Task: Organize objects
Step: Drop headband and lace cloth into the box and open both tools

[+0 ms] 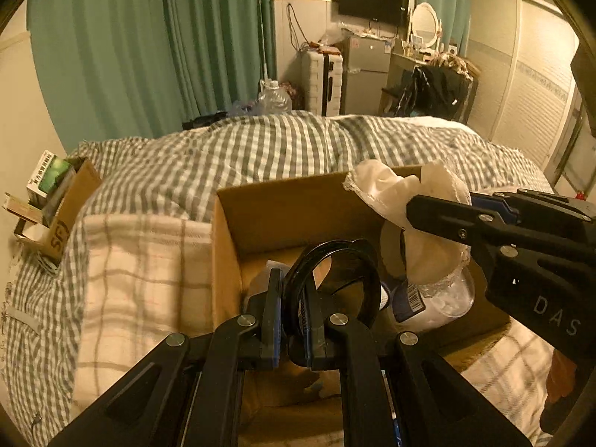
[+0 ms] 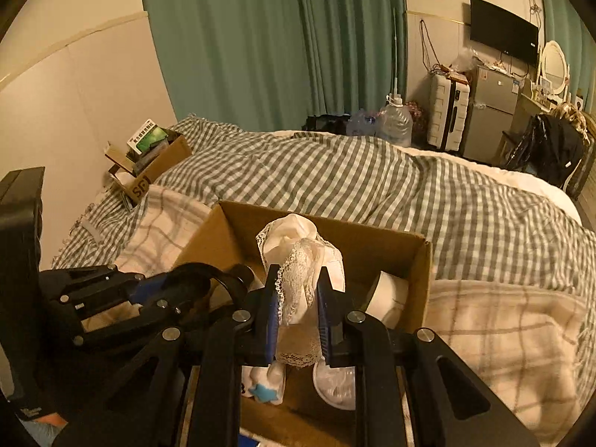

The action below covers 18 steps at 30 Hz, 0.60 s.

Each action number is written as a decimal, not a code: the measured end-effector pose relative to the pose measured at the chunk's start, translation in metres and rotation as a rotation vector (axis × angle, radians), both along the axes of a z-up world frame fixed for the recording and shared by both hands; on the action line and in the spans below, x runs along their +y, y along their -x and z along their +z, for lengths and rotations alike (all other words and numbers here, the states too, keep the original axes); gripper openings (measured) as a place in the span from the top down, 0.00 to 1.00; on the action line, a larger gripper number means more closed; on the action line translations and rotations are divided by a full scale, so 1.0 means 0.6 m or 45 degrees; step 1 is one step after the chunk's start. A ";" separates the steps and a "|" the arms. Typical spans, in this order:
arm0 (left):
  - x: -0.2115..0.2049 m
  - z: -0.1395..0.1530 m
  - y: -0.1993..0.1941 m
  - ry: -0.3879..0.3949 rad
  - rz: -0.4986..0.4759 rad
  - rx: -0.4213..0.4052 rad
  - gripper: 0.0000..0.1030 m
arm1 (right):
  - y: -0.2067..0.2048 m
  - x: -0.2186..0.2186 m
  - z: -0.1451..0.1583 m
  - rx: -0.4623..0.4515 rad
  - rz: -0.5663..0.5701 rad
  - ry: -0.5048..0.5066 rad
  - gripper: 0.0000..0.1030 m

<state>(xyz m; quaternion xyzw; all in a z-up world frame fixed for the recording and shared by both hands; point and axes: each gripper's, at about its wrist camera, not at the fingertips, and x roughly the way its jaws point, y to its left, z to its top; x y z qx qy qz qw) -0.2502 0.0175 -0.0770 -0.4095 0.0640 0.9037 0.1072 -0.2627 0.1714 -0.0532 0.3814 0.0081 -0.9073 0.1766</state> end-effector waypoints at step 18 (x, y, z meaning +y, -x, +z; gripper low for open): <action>-0.003 0.109 -0.084 -0.022 0.025 0.057 0.11 | -0.080 0.052 0.125 0.098 -0.125 0.009 0.31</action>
